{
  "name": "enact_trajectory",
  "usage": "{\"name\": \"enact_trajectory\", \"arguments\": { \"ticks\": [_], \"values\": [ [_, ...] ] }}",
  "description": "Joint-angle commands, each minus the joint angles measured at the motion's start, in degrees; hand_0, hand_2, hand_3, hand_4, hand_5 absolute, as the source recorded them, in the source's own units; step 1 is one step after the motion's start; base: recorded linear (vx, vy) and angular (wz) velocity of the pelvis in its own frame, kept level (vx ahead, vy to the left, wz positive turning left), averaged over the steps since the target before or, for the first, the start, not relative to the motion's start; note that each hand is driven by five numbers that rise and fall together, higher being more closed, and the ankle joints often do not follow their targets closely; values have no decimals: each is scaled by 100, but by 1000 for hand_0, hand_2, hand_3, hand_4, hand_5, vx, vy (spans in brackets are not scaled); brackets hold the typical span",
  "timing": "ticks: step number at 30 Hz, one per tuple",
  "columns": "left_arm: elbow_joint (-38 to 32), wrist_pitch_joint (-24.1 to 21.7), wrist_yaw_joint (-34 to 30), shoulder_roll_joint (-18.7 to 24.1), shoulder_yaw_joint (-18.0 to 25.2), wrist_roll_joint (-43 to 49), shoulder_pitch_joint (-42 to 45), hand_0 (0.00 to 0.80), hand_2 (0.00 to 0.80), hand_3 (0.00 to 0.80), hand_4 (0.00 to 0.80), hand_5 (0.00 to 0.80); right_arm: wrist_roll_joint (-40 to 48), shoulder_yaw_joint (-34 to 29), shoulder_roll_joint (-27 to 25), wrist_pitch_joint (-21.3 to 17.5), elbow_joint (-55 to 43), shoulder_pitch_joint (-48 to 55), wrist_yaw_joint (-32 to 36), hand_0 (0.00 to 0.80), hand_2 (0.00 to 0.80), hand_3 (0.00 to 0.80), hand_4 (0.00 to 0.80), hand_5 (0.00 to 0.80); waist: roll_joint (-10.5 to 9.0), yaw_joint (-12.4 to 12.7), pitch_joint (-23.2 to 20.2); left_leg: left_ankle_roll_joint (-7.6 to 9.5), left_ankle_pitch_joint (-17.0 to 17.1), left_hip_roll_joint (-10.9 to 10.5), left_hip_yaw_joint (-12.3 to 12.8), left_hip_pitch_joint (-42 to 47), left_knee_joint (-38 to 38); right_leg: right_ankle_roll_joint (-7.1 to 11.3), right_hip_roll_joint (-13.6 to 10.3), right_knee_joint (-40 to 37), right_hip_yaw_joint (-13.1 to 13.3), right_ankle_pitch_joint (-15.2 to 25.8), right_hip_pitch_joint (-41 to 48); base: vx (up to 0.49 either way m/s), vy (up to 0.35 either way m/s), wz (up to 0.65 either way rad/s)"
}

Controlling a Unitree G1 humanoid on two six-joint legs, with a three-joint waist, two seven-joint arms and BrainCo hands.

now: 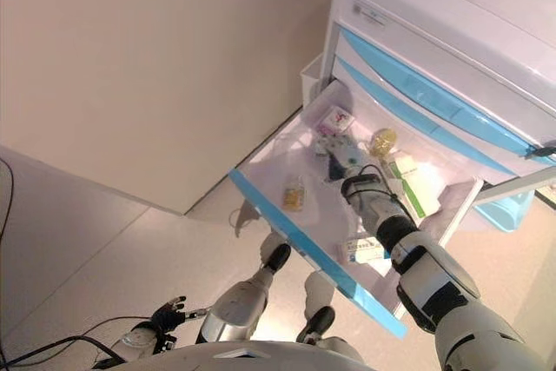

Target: Open the drawer and pick up the medicine

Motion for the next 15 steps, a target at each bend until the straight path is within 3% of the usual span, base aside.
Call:
{"name": "enact_trajectory", "arguments": {
  "ticks": [1,6,11,15],
  "values": [
    [272,-61,-25,57,-193,93,121,0,0,0,0,0,229,83,-389,-41,-411,-122,-381,0,0,0,0,0,81,-143,-118,253,-839,-335,208,296,66,22,-83,601,257,-39,-374,17,73,-27],
    [136,-223,7,26,-369,-63,24,0,0,0,0,0,450,-48,-519,61,-303,-361,-380,0,0,0,0,0,185,-241,-76,315,-871,-372,327,277,82,78,-159,580,340,60,-472,19,80,-17],
    [-31,-267,-5,88,-473,-164,-77,0,0,0,0,0,852,-153,-523,479,195,-579,-6,0,0,0,0,0,233,-240,23,365,-901,-389,451,265,89,132,-216,605,391,113,-545,31,37,-3],
    [-77,-157,-12,186,-514,-176,-186,0,0,0,0,0,1027,-244,-489,569,674,-694,385,0,0,0,0,0,219,-245,152,413,-902,-392,553,208,83,170,-250,673,429,148,-664,-2,-1,-1]
  ]
}}
